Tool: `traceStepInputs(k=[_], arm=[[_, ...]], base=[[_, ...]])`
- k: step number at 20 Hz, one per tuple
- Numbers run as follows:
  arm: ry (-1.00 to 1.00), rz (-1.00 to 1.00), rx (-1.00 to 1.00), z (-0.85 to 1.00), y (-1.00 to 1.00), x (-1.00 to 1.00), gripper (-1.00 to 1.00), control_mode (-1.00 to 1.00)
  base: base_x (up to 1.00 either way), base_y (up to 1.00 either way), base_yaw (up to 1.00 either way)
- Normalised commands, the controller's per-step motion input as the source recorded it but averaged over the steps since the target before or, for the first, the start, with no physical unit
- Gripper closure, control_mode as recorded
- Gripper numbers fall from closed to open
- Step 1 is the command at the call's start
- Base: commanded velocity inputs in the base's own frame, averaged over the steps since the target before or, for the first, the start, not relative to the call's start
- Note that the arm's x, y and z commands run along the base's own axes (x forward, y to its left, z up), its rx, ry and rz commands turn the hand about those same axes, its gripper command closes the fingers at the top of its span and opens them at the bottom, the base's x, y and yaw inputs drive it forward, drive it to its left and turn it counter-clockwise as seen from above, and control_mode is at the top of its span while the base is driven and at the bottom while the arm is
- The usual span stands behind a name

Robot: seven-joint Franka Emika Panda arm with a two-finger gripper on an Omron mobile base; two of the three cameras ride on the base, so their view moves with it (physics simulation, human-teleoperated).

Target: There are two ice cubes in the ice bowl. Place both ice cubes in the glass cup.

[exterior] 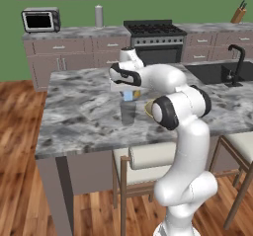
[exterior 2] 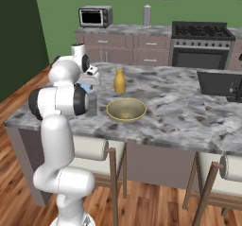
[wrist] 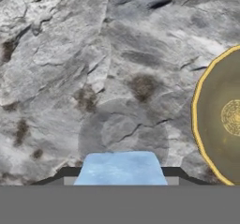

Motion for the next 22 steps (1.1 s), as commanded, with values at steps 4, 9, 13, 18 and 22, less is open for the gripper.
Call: traceStepInputs(k=[4,9,13,18,22], arm=[[0.0,0.0,0.0,-0.03,0.0,0.34,1.0,-1.0],[0.01,0.0,0.0,-0.07,0.0,0.47,1.0,-1.0],[0.04,0.0,0.0,-0.21,0.0,0.47,1.0,-1.0],[0.08,0.0,0.05,-0.16,0.0,0.24,1.0,-1.0],[0.06,0.0,0.04,-0.05,0.0,0.08,1.0,-1.0]], base=[[0.0,0.0,0.0],[0.0,0.0,0.0],[0.0,0.0,0.0],[0.0,0.0,0.0],[0.0,0.0,0.0]])
